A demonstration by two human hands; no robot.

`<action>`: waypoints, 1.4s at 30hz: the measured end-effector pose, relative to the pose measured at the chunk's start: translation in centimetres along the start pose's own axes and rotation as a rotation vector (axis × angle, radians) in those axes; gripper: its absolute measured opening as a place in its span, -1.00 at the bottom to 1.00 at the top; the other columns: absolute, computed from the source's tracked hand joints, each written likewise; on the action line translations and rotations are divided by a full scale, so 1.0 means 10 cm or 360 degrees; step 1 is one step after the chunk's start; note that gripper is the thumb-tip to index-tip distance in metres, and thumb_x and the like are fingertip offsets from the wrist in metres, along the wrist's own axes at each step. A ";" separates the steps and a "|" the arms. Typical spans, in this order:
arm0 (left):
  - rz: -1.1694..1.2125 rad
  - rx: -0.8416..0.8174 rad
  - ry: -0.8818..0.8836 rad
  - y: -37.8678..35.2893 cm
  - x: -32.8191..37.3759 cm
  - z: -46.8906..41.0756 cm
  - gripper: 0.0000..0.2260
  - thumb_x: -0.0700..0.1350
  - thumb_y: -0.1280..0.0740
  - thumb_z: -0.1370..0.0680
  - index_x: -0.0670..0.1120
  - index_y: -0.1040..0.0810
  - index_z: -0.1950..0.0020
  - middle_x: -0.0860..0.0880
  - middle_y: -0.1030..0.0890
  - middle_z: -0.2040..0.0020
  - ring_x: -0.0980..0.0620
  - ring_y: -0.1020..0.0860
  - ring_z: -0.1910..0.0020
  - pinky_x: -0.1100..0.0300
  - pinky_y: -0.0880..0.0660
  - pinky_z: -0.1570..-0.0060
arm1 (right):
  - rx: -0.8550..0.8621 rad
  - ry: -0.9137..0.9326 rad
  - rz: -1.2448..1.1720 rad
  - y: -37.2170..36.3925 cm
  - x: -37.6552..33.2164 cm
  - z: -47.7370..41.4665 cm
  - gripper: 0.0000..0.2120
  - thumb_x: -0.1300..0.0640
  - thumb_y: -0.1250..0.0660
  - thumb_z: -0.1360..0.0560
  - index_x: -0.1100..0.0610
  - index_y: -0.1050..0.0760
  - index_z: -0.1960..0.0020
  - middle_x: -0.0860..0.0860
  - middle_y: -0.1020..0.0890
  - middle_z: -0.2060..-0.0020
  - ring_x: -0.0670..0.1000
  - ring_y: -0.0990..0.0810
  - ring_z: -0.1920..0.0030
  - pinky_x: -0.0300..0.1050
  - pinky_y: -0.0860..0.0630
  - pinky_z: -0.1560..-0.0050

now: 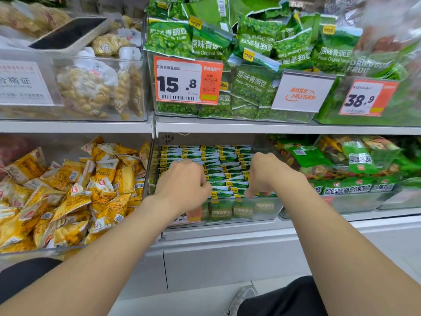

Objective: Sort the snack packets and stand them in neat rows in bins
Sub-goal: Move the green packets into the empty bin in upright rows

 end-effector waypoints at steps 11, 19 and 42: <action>-0.0348 -0.0280 -0.0148 -0.23 0.21 -0.38 -0.83 0.14 -0.64 -0.40 0.12 -0.72 0.21 0.05 -0.55 -0.10 -0.18 -0.35 -0.34 -0.23 -0.37 -0.33 | -0.0157 0.0126 0.0142 -0.19 -0.24 -0.23 -0.90 0.39 -0.41 -0.52 0.25 -0.56 0.03 0.12 -0.62 0.12 0.11 -0.67 0.19 0.01 -0.71 0.16; -0.0382 -0.0363 -0.0170 -0.23 0.19 -0.41 -0.77 0.12 -0.62 -0.43 0.07 -0.63 0.14 0.03 -0.55 -0.09 -0.15 -0.37 -0.35 -0.34 -0.21 -0.42 | 0.0150 -0.0127 0.0006 0.11 -0.05 -0.18 -0.53 0.28 -0.62 -0.42 0.26 -0.50 -0.25 0.22 -0.61 -0.18 0.25 -0.71 -0.05 0.13 -0.71 -0.05; -0.0300 -0.0475 0.0141 -0.27 -0.02 -0.41 -0.21 0.44 -0.23 -0.57 0.01 -0.17 -0.64 -0.15 -0.09 -0.66 -0.35 -0.03 -0.63 -0.47 -0.20 -0.46 | 0.0197 0.0084 0.0312 -0.16 0.19 -0.24 -0.85 0.42 -0.31 -0.54 0.21 -0.42 0.04 0.14 -0.46 0.01 0.23 -0.53 0.08 0.05 -0.49 0.11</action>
Point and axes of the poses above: each hand's wrist, its own z-axis away from the middle knuckle, its own y-axis out of the back of the hand, x = y × z, the point moved 4 cm from there along -z, towards the middle knuckle
